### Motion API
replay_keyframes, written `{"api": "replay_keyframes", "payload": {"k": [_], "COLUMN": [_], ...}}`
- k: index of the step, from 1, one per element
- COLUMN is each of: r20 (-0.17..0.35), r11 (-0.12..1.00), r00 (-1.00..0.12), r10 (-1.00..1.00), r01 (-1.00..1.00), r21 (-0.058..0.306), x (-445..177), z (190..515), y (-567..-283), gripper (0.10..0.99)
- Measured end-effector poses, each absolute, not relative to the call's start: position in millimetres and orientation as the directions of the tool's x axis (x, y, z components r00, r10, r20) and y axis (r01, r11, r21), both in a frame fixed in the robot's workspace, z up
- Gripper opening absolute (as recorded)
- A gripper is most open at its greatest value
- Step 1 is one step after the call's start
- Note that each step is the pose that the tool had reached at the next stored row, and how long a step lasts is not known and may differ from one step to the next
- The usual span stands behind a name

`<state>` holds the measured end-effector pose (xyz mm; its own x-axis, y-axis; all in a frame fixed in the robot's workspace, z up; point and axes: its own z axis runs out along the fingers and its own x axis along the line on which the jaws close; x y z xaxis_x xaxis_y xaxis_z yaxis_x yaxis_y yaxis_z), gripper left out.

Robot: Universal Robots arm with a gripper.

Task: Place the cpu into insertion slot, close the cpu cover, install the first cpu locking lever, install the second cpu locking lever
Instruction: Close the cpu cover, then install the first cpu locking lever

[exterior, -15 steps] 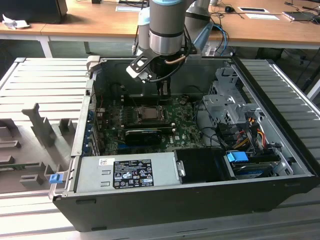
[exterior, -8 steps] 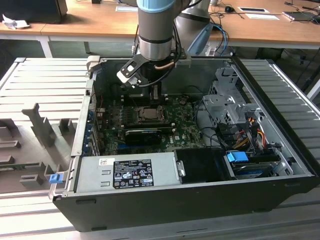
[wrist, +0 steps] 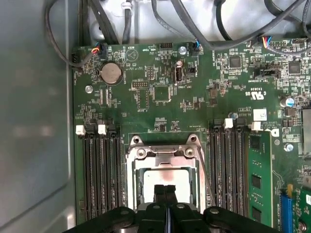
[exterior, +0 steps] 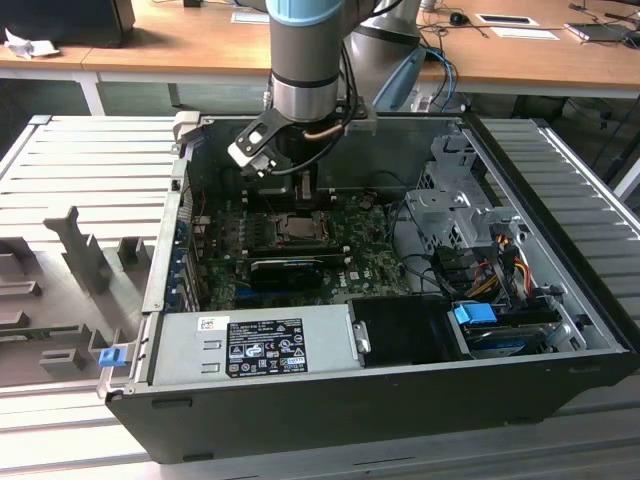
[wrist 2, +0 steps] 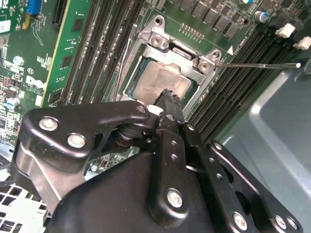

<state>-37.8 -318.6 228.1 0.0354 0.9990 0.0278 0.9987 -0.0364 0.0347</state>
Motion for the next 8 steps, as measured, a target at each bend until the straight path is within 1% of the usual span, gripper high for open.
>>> {"api": "replay_keyframes", "payload": {"k": [3,8], "r20": [0.028,0.028], "r11": [-0.036,-0.036], "r00": [0.035,0.035], "r10": [0.999,0.999], "r01": [0.999,0.999], "r21": [0.035,0.035], "x": [-39,-39], "z": [228,264], "y": [-319,-319], "gripper": [0.106,0.106]}}
